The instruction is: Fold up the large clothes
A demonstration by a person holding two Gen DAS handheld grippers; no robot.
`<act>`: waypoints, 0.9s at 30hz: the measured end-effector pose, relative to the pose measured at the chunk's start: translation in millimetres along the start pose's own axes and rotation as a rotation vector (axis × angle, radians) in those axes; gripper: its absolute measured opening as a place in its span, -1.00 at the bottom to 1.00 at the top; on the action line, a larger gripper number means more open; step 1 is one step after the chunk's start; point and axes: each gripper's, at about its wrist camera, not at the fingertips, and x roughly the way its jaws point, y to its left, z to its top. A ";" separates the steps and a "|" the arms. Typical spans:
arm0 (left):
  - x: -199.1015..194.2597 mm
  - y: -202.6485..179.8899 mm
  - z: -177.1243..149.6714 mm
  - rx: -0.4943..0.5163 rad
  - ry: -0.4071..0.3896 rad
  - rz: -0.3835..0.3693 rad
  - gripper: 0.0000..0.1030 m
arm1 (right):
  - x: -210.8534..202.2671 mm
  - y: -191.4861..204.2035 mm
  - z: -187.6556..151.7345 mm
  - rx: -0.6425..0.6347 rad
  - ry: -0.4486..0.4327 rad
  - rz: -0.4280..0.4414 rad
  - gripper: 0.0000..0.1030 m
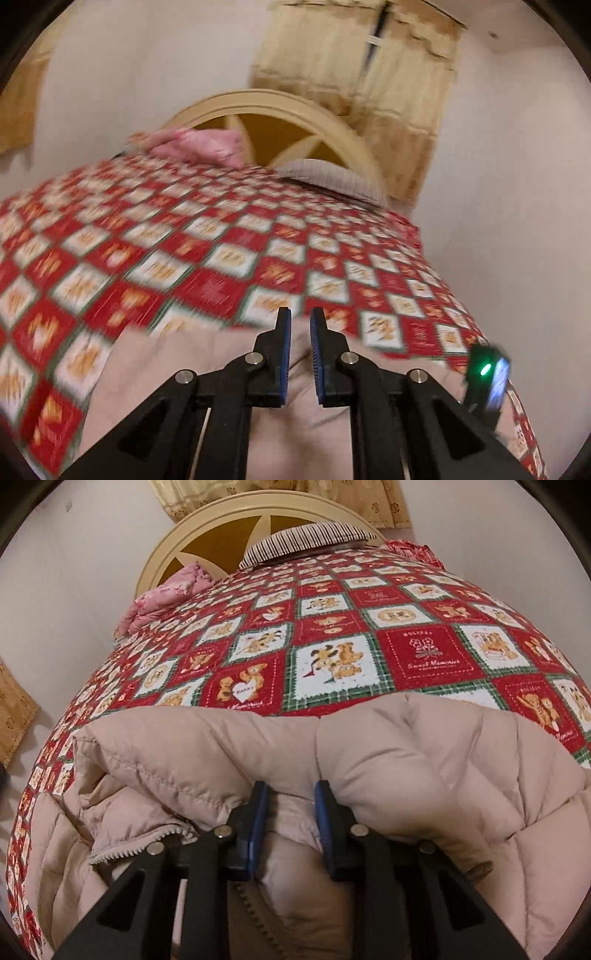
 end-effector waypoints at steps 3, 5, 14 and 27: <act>46.6 -24.1 23.2 0.040 0.117 -0.101 -0.80 | 0.1 4.0 5.9 0.004 -0.005 0.010 -0.44; 82.3 -30.8 19.8 0.032 0.227 -0.131 -0.80 | 1.2 3.4 8.1 0.011 -0.006 0.020 -0.44; 124.1 7.8 -59.0 -0.047 0.393 -0.083 -0.80 | -4.2 -5.6 6.3 0.054 -0.027 0.098 -0.44; 135.7 1.4 -64.4 -0.008 0.416 -0.051 -0.80 | -35.4 -41.9 6.0 0.223 -0.162 0.062 -0.36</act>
